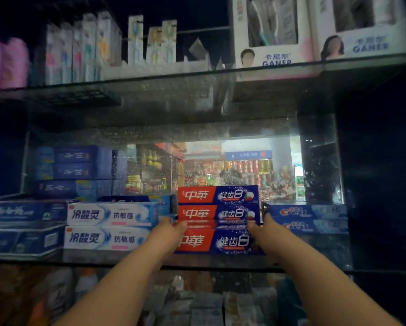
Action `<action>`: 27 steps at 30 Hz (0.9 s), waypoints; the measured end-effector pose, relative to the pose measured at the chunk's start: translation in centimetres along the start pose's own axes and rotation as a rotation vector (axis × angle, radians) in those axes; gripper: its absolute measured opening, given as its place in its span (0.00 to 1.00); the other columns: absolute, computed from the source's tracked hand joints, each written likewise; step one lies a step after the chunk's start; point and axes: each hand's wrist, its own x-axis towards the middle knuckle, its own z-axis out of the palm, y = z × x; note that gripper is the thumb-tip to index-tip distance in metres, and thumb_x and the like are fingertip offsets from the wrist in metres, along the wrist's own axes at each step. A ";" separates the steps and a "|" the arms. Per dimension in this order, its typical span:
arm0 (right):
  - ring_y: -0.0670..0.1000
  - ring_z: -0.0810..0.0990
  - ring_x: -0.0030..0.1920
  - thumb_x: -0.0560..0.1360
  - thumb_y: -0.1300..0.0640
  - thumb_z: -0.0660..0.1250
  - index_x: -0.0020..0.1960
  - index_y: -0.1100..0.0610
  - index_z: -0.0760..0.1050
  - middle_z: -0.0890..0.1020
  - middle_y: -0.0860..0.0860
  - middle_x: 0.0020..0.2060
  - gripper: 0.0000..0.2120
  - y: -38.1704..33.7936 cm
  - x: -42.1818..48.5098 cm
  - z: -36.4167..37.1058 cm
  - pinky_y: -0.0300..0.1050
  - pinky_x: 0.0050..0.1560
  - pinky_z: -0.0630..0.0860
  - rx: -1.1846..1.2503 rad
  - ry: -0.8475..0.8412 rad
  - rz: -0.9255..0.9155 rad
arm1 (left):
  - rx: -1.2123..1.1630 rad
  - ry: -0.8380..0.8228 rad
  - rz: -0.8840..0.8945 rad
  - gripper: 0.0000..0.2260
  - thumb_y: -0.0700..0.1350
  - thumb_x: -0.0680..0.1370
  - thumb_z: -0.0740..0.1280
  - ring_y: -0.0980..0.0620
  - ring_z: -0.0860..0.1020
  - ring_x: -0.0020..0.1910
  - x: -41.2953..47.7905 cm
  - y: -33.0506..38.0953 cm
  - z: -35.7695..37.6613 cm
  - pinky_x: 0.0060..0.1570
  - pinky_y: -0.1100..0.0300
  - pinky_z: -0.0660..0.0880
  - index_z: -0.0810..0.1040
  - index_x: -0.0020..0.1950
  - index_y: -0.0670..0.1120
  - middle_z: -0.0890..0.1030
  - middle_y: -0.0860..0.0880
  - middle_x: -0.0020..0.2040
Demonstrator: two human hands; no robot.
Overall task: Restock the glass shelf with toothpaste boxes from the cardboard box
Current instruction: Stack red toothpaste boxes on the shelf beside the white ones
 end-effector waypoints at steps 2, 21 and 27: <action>0.58 0.75 0.62 0.81 0.51 0.58 0.77 0.52 0.51 0.75 0.58 0.66 0.28 -0.1 0.0 0.0 0.45 0.54 0.69 -0.010 0.004 0.011 | -0.004 -0.027 -0.009 0.21 0.51 0.81 0.61 0.48 0.78 0.51 0.4 0.0 0.0 0.53 0.57 0.74 0.67 0.70 0.41 0.79 0.43 0.61; 0.56 0.80 0.40 0.78 0.58 0.66 0.45 0.55 0.73 0.81 0.54 0.39 0.04 -0.9 7.2 -1.1 0.55 0.48 0.78 0.306 -0.100 0.066 | 0.970 -0.459 0.402 0.46 0.74 0.66 0.63 0.47 0.64 0.73 3.3 4.4 3.0 0.70 0.54 0.64 0.55 0.77 0.54 0.62 0.50 0.77; 0.58 0.80 0.46 0.79 0.56 0.64 0.53 0.55 0.73 0.81 0.55 0.45 0.04 0.2 8.4 -1.5 0.56 0.52 0.78 0.387 -0.087 0.081 | 0.985 -0.420 0.479 0.45 0.70 0.64 0.70 0.49 0.66 0.71 2.6 4.3 2.8 0.69 0.54 0.65 0.60 0.75 0.53 0.65 0.51 0.74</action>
